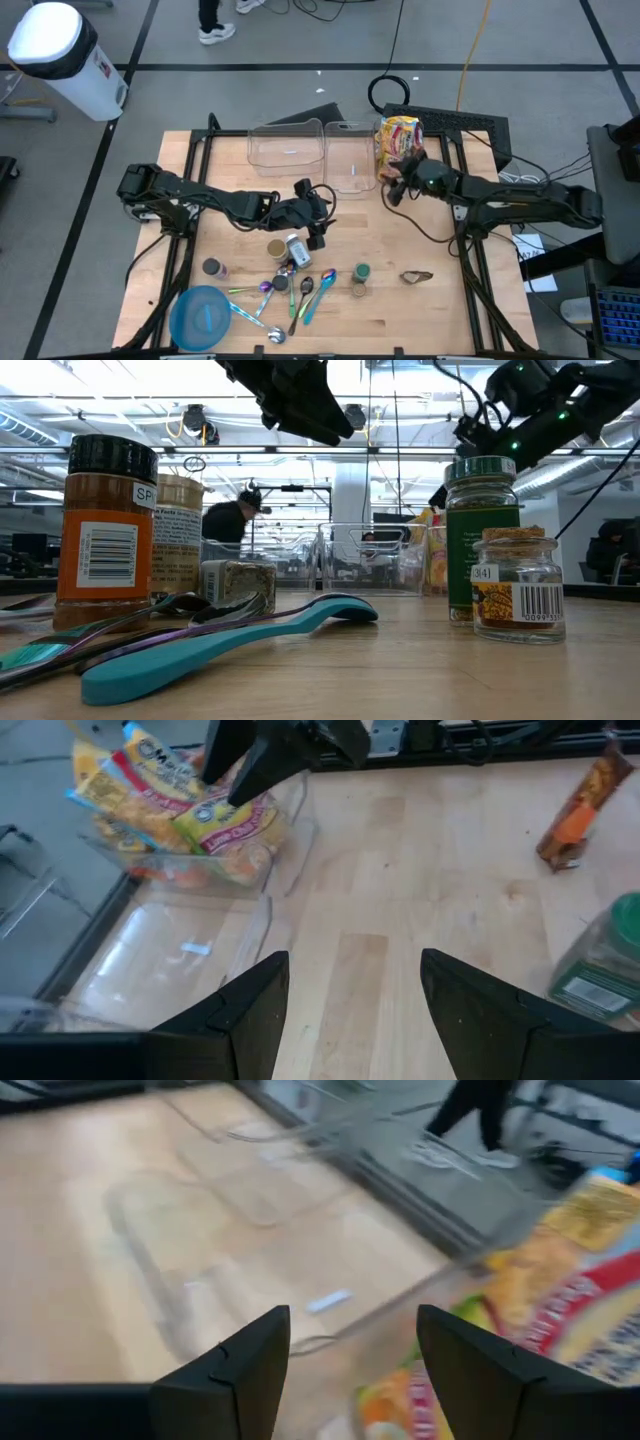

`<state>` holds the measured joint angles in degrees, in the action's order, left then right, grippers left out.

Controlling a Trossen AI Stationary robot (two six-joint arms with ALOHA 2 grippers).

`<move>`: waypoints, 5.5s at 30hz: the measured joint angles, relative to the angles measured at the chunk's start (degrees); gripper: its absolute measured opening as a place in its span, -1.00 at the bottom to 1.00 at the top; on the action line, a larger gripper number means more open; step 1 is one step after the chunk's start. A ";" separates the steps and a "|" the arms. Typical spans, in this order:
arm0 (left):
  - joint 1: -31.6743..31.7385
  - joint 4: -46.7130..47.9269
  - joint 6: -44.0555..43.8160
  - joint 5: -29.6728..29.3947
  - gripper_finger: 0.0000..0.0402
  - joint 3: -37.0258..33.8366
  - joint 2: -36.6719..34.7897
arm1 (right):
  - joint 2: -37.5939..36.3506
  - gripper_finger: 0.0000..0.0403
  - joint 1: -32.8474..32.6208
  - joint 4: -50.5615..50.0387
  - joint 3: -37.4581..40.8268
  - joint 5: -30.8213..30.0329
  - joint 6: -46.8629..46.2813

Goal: Pick & Place Food Item
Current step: Put the orange seasoning pack into the left transparent bin

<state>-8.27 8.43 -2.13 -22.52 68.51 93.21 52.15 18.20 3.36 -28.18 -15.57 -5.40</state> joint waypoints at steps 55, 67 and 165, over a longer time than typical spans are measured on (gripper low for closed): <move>-7.23 -13.09 2.25 -11.11 0.17 -42.11 -55.71 | -32.36 0.00 -14.17 -14.13 -0.07 8.29 10.08; -7.23 -14.34 1.99 -11.05 0.17 -43.54 -57.16 | -39.24 0.00 -14.17 -13.59 0.10 -0.25 2.88; -7.23 -14.57 1.88 -11.02 0.17 -43.47 -57.13 | -35.66 0.00 -14.18 -13.08 0.10 0.74 2.79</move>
<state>-15.51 -6.14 -0.25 -33.54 25.04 36.07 16.49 4.02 -9.72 -28.08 -14.83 -2.61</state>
